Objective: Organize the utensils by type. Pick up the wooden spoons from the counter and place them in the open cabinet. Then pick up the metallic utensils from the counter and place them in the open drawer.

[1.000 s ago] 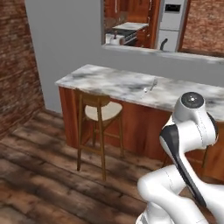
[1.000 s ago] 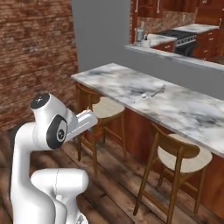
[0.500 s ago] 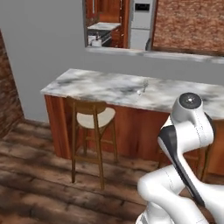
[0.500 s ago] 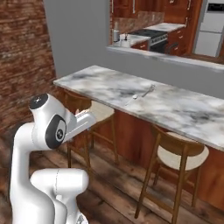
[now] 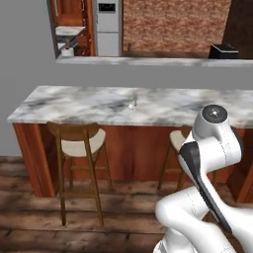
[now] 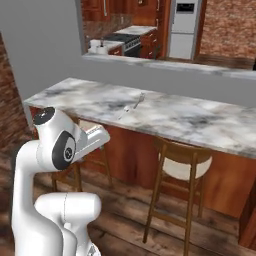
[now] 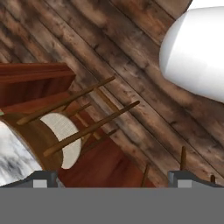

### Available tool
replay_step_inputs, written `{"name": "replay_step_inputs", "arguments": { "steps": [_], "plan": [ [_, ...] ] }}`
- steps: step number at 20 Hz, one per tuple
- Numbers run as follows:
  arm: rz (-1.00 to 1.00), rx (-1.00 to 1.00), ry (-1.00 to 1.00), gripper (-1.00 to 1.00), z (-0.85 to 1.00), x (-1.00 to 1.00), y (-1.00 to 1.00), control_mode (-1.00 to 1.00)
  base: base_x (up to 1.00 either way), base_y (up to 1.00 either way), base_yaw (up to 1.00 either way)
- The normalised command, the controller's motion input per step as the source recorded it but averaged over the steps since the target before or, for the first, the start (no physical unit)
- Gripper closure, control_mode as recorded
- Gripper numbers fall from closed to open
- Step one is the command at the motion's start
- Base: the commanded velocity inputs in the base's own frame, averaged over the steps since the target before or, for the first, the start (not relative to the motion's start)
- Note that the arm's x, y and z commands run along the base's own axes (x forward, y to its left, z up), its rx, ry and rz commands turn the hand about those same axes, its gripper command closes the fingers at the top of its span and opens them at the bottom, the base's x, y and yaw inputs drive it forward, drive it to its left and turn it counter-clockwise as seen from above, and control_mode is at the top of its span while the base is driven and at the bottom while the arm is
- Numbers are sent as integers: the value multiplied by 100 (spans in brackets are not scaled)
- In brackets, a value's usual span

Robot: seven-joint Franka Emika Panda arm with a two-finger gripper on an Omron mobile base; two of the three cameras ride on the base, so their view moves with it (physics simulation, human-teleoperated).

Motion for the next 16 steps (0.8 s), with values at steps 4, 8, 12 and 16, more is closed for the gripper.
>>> {"name": "replay_step_inputs", "arguments": {
  "steps": [4, 8, 12, 16],
  "plan": [
    [0, 0, 0, -100, 0, 0, 0, 100, 44, 46, -38],
    [0, 0, 0, -100, 0, 0, 0, 100, 45, 54, -29],
    [0, 0, 0, -100, 0, 0, 0, 100, 47, 40, -24],
    [0, 0, 0, -100, 0, 0, 0, 100, 50, 13, -17]
  ]
}}
